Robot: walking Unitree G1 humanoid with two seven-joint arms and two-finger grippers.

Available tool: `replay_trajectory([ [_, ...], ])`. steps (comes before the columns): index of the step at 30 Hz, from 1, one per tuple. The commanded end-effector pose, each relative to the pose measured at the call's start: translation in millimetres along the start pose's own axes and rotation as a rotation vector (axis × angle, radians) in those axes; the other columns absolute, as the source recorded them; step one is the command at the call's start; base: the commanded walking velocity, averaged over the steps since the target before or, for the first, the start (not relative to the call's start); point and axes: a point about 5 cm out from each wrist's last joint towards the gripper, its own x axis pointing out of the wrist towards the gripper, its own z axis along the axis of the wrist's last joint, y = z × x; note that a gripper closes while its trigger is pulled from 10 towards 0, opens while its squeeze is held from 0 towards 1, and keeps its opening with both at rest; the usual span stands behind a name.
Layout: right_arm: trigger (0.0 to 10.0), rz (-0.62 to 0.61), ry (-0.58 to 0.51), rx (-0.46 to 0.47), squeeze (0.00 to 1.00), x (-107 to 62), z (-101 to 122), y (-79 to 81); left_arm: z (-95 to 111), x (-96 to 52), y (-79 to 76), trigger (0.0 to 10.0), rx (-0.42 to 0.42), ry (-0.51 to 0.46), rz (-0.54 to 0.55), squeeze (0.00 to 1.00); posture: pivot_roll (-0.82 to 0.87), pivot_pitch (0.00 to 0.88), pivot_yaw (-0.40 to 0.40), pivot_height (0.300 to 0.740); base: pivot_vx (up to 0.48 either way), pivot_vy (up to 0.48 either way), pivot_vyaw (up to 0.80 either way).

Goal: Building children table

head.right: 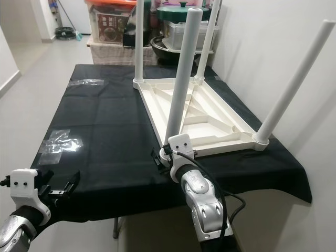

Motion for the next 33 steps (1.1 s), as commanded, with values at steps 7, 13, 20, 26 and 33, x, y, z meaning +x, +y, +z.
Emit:
replay_trajectory([
  [7,10.0,0.112,0.047,-0.095,0.0,-7.6,-10,-14.2,-4,2.6,-3.0,10.0,0.025,0.01,-0.025,0.0,-0.05,0.0,-0.073,0.74,0.0,0.0,0.0],
  [13,10.0,0.128,-0.014,-0.093,0.0,-5.8,6,-25.3,-2,4.1,-6.2,10.0,0.024,-0.005,-0.049,0.0,-0.05,0.0,-0.073,0.74,0.0,-0.254,0.0],
  [20,10.0,0.076,-0.034,-0.06,0.0,2.7,11,-19.5,-1,4.5,-9.6,10.0,0.019,-0.015,-0.057,0.0,-0.04,0.0,-0.076,0.74,0.0,-0.468,0.0],
  [26,10.0,0.06,-0.035,-0.037,0.0,3.7,11,-23.0,0,5.1,-9.2,10.0,0.021,-0.017,-0.059,0.0,-0.04,0.0,-0.073,0.74,0.0,-0.469,0.0],
  [33,10.0,0.037,-0.017,-0.056,0.0,5.2,13,-37.7,2,8.2,-7.1,10.0,-0.018,-0.052,-0.025,0.0,-0.04,0.0,-0.074,0.74,0.0,-0.201,0.0],
])
